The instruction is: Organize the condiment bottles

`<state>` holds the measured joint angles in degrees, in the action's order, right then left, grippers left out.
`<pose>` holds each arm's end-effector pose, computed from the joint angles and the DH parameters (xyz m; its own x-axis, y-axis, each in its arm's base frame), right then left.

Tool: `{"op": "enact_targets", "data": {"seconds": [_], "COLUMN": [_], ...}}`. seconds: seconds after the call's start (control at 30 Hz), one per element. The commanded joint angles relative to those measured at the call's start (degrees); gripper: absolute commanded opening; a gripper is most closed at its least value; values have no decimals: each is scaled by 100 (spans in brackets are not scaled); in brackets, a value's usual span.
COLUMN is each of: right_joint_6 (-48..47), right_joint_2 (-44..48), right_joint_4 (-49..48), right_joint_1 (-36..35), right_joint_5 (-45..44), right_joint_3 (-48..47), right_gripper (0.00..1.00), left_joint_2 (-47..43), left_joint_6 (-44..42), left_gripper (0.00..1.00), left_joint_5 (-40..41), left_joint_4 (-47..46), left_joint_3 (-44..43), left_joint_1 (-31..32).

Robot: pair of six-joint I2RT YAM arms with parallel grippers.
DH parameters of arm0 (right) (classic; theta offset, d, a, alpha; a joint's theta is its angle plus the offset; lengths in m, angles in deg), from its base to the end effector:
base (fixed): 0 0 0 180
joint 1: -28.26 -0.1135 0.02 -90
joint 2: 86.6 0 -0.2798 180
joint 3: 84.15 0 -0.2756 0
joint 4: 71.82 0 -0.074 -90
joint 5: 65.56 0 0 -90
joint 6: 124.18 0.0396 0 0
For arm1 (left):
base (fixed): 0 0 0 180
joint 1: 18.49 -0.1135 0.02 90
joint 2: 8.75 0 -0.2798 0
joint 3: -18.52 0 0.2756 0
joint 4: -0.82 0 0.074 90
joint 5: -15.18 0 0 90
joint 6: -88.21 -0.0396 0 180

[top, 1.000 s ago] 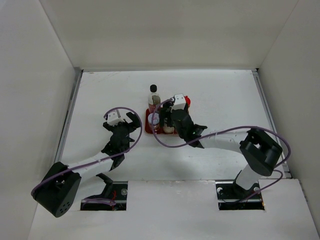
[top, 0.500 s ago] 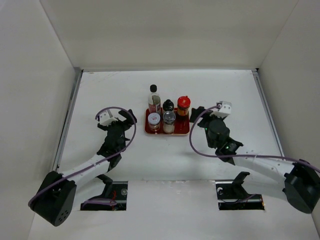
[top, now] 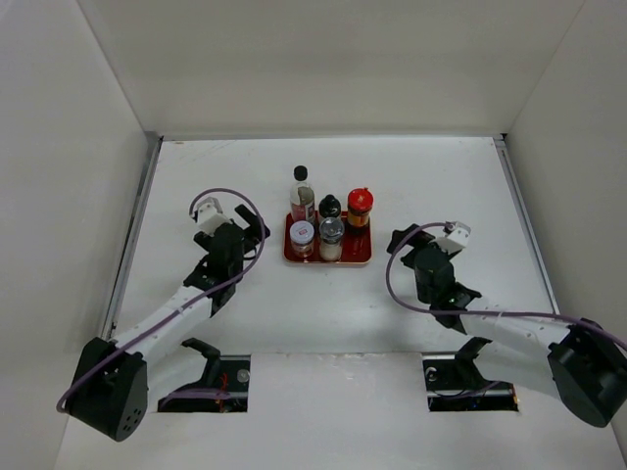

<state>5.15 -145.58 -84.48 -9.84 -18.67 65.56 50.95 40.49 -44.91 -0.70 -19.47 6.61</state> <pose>0.1871 0.1123 0.1926 -0.1260 0.4892 -0.8630 0.1891 0.8659 0.4632 0.2226 -0.0825 0.2157 -0.1935 -0.5533 -0.8102 -0.2518 0.8261 -0.5041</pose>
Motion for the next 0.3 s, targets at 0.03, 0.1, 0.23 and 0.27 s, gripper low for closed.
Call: {"op": "enact_targets", "data": {"seconds": [0.03,0.1,0.23,0.27], "right_joint_6": [224,233,215,207], "right_joint_2": [-184,-210,-167,-158], "right_joint_4": [-263,-271,-272,-289], "right_joint_1": [18,18,10,10], "right_joint_5": [224,233,303,286], "right_joint_3": [-127,-136,-127,-110], "right_gripper": [100,100,100,100], "left_joint_2": [-336,-354,-345,-345], "left_joint_6": [140,131,122,122], "left_gripper": [100,100,100,100], "left_joint_5": [-161,-161,-170,-170], "left_joint_4": [828,907,934,934], "left_joint_3": [-333,-359,-360,-360], "left_joint_1": [-80,-72,-54,-54]}}
